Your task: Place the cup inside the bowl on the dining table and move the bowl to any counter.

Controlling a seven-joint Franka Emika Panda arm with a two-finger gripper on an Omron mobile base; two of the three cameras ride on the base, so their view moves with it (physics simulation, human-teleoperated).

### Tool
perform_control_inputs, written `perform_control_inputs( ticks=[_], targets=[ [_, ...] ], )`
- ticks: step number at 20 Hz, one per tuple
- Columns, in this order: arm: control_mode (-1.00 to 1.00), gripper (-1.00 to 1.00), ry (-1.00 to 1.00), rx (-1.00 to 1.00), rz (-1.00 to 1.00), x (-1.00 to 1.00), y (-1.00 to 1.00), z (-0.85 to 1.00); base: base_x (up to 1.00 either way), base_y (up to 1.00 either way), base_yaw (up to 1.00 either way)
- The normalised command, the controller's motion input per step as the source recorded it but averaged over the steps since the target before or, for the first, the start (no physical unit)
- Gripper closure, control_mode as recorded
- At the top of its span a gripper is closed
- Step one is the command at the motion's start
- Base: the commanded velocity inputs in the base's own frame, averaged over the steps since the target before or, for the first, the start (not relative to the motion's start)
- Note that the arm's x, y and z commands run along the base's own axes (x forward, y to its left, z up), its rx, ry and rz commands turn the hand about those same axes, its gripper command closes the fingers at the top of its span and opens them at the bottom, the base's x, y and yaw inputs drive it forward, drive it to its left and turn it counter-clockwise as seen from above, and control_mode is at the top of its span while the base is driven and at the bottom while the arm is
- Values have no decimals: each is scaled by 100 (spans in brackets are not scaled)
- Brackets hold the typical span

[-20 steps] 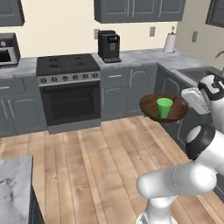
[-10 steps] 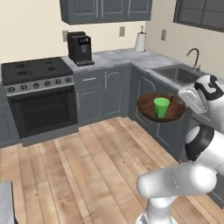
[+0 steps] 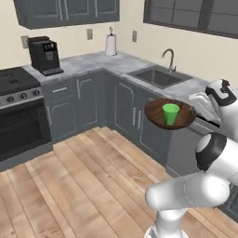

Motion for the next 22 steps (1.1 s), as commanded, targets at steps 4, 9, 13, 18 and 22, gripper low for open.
perform_control_inputs(
  ticks=[4,9,13,18,22],
  targets=[
    [100,100,0,0,0,0,0,0,20,0,-45],
    [100,100,0,0,0,0,0,0,23,0,-44],
    [100,100,0,0,0,0,0,0,28,0,-44],
    [100,100,0,0,0,0,0,0,25,0,-45],
    [100,100,0,0,0,0,0,0,29,14,-39]
  ],
)
